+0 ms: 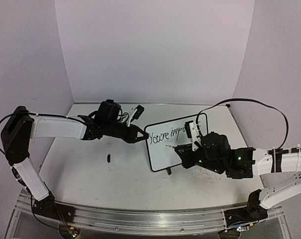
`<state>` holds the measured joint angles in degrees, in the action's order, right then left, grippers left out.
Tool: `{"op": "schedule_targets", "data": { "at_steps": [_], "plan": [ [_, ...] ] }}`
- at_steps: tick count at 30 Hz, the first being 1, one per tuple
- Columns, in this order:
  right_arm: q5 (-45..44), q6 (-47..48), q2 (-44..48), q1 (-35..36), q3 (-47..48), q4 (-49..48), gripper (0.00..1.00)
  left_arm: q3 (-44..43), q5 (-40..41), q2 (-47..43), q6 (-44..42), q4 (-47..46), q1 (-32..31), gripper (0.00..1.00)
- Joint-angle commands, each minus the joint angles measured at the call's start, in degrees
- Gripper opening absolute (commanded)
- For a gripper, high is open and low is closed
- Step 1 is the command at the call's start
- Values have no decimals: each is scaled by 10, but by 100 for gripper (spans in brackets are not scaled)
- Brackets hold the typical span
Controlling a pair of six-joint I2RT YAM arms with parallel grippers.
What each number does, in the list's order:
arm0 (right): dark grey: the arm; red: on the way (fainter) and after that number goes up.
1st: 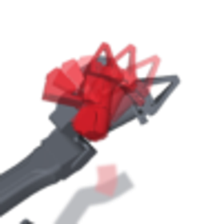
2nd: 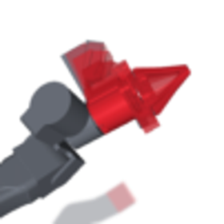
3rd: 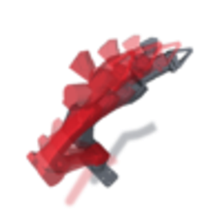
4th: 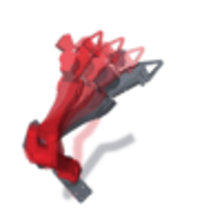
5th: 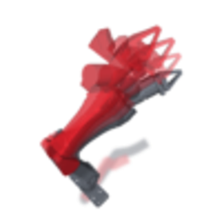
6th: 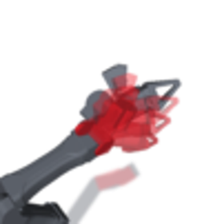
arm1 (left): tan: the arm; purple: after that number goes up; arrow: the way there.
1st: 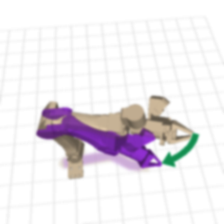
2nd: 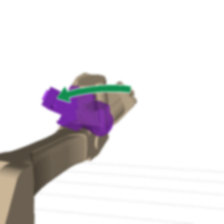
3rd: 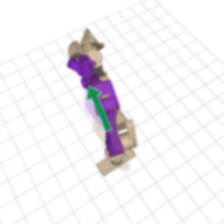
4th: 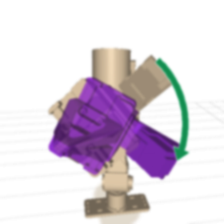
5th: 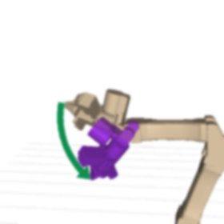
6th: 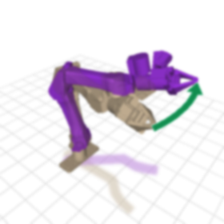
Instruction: Write a sentence on the whiteboard
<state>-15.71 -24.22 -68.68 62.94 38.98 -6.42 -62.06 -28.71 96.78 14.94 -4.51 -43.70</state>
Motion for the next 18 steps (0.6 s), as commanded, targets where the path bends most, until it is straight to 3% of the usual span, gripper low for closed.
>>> {"op": "schedule_targets", "data": {
  "at_steps": [1, 18],
  "plan": [
    [-22, 3, -3, 8, 29, -9, 0, 10, 43, -24, -21, -1, 4, 0],
    [-51, 48, -60, 11, 35, -48, 0, 5, 38, -3, -26, -1, 4, 0]
  ]
}}
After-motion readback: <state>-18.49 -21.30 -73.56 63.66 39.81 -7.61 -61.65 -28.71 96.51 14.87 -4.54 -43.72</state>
